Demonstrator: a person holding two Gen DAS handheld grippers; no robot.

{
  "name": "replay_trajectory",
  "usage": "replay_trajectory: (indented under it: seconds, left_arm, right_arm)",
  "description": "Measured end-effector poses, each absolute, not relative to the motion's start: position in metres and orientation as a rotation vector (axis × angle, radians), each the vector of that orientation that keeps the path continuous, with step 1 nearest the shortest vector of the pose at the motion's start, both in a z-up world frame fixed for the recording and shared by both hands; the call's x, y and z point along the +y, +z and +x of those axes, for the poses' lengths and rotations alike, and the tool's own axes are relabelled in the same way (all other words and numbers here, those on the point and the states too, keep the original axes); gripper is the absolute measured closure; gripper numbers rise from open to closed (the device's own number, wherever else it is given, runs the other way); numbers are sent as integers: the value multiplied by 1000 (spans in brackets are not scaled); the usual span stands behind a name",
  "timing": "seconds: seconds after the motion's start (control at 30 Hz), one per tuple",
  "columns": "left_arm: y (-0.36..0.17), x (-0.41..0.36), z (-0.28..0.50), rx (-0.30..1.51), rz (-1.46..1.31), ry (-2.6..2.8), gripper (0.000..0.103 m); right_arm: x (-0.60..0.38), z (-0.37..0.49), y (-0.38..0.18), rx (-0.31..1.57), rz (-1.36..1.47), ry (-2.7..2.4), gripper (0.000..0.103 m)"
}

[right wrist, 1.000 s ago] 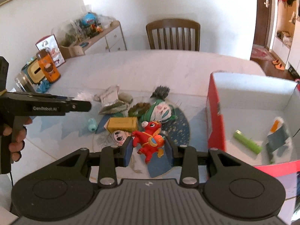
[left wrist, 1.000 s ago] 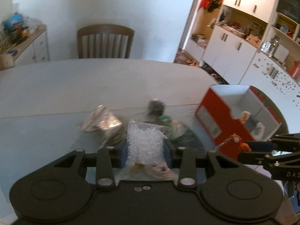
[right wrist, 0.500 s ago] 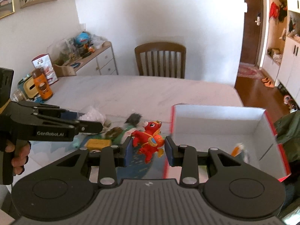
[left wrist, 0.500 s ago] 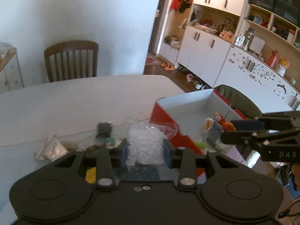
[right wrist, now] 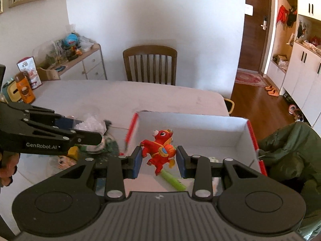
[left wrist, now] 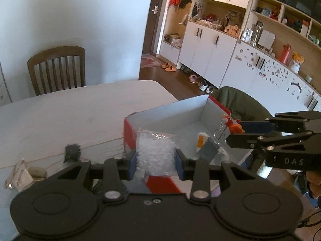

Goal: Organize objects
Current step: 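Carry the foam bag and red toy into the red box with both tools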

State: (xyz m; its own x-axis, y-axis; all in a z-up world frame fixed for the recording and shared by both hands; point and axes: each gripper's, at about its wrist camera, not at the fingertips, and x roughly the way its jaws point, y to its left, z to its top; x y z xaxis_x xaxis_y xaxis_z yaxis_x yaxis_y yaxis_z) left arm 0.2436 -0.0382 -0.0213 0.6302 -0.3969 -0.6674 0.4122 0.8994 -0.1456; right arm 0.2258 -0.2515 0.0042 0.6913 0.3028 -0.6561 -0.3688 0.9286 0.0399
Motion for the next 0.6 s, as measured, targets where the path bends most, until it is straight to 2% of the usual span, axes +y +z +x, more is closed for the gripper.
replay_trajectory:
  seconds: [0.6]
  left_arm:
    - [-60,-128,302,838,149,-419,66]
  right_arm:
    - [-290,265,-58,846,-132,375,68]
